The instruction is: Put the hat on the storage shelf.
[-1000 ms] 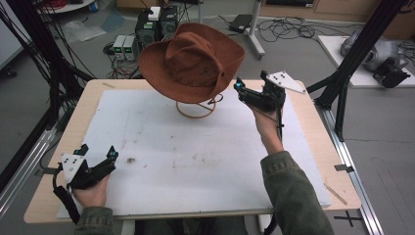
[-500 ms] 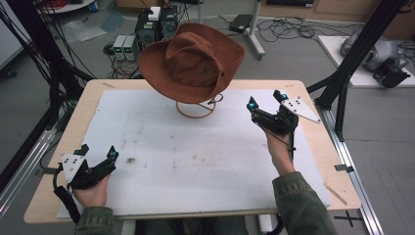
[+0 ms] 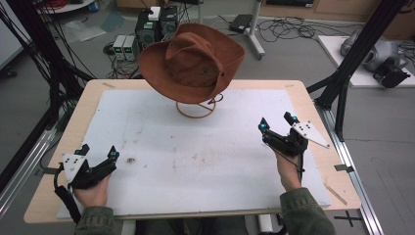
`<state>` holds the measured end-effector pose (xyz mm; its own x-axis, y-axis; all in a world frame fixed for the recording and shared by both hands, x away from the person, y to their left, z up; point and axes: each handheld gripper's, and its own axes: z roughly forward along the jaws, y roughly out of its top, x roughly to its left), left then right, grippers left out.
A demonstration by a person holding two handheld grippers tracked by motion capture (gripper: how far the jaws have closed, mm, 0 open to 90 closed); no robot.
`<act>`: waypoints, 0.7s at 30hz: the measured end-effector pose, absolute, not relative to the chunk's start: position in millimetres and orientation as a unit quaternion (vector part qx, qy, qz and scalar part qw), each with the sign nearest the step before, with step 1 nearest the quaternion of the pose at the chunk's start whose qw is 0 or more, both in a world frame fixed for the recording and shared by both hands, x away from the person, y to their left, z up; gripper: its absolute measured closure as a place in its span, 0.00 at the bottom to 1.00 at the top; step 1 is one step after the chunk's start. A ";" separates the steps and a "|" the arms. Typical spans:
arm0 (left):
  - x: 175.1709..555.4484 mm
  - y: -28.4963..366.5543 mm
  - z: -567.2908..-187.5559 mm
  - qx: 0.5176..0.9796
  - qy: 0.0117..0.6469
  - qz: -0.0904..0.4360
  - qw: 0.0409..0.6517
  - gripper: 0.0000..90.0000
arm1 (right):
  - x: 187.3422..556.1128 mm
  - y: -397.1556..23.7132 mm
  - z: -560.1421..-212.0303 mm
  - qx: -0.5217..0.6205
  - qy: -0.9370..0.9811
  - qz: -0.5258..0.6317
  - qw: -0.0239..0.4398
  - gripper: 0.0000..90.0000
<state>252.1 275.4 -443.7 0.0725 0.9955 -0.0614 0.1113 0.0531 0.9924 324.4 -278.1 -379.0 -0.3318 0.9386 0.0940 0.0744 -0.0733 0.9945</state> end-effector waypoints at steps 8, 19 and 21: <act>254.0 273.7 -444.1 0.531 0.520 0.439 0.505 0.13 | 310.8 -288.5 -405.2 0.463 0.567 0.568 0.377 0.12; 253.3 275.3 -445.1 0.529 0.525 0.436 0.504 0.13 | 301.3 -291.9 -423.4 0.460 0.572 0.558 0.387 0.12; 253.2 275.5 -445.4 0.528 0.526 0.436 0.504 0.13 | 299.9 -292.7 -424.0 0.461 0.572 0.556 0.388 0.12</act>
